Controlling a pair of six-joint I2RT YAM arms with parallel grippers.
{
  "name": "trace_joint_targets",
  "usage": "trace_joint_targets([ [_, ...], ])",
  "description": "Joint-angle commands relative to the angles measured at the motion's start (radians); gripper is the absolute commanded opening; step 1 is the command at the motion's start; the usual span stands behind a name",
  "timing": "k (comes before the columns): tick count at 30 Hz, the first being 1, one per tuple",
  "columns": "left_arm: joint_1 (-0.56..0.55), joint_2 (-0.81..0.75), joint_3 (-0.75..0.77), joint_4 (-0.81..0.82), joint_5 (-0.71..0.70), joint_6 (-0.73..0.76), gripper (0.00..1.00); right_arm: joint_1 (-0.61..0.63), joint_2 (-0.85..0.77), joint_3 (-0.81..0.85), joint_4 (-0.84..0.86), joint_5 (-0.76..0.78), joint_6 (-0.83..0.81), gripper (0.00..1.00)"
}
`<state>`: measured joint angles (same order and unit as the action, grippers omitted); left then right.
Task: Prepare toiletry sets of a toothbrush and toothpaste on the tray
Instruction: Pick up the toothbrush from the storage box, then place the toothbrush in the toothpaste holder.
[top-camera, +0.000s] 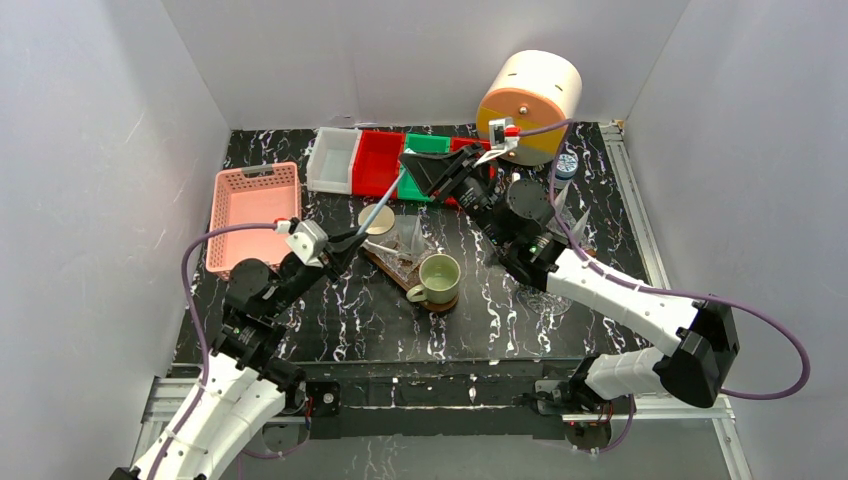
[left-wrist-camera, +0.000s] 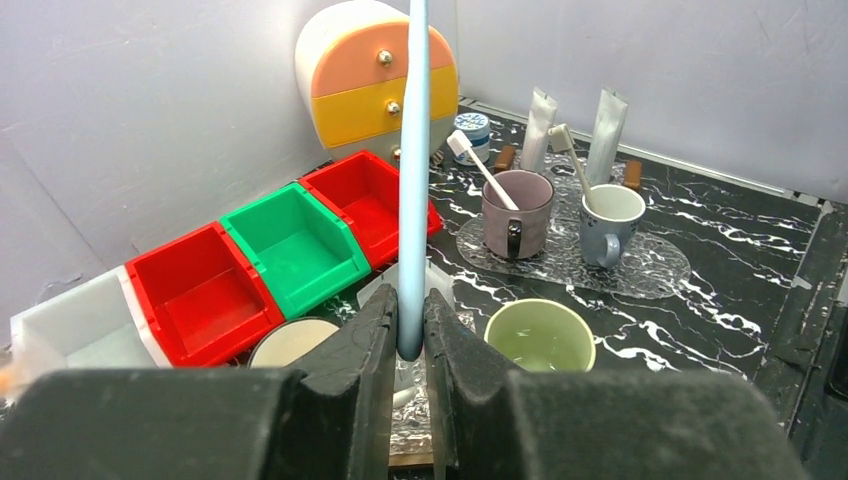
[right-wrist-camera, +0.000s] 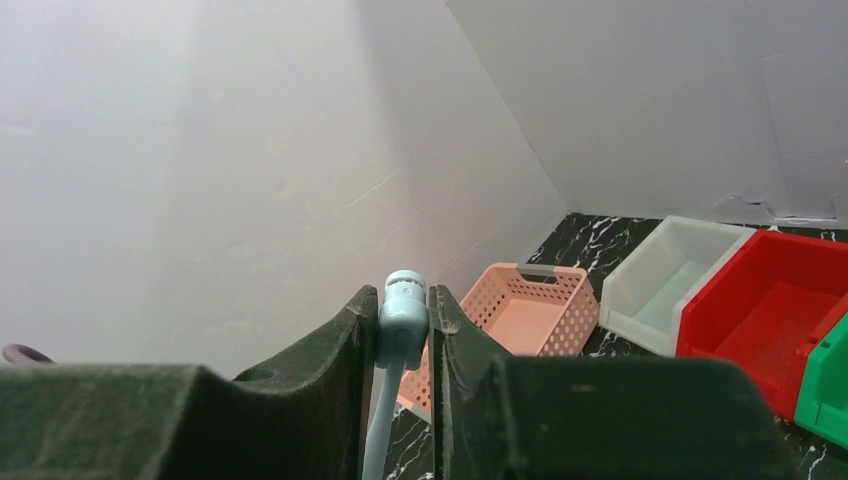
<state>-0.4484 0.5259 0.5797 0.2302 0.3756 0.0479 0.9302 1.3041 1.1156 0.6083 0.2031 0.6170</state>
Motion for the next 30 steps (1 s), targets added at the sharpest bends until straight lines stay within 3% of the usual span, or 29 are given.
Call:
trace_joint_targets([
  [1, -0.006, -0.034, -0.006, 0.009, -0.052, 0.004, 0.22, -0.005, -0.034, -0.002, 0.025, -0.039, -0.054, 0.01],
  [5, -0.006, -0.075, -0.02, -0.007, -0.108, 0.007, 0.57, -0.007, -0.054, -0.009, 0.044, -0.067, -0.105, 0.01],
  [8, -0.006, -0.112, -0.027, -0.022, -0.168, 0.007, 0.77, -0.007, -0.056, 0.006, 0.035, -0.109, -0.177, 0.01],
  [11, -0.004, -0.152, -0.023, -0.038, -0.264, 0.001, 0.89, -0.008, -0.052, 0.044, -0.013, -0.19, -0.296, 0.01],
  [17, 0.022, -0.19, -0.018, -0.051, -0.511, -0.041, 0.98, -0.005, -0.035, 0.102, -0.146, -0.401, -0.502, 0.01],
  [26, 0.073, -0.196, -0.005, -0.09, -0.916, -0.137, 0.98, 0.035, 0.021, 0.129, -0.299, -0.571, -0.804, 0.01],
  [30, 0.085, -0.215, -0.009, -0.098, -1.029, -0.153, 0.99, 0.071, 0.045, 0.108, -0.322, -0.607, -0.969, 0.01],
])
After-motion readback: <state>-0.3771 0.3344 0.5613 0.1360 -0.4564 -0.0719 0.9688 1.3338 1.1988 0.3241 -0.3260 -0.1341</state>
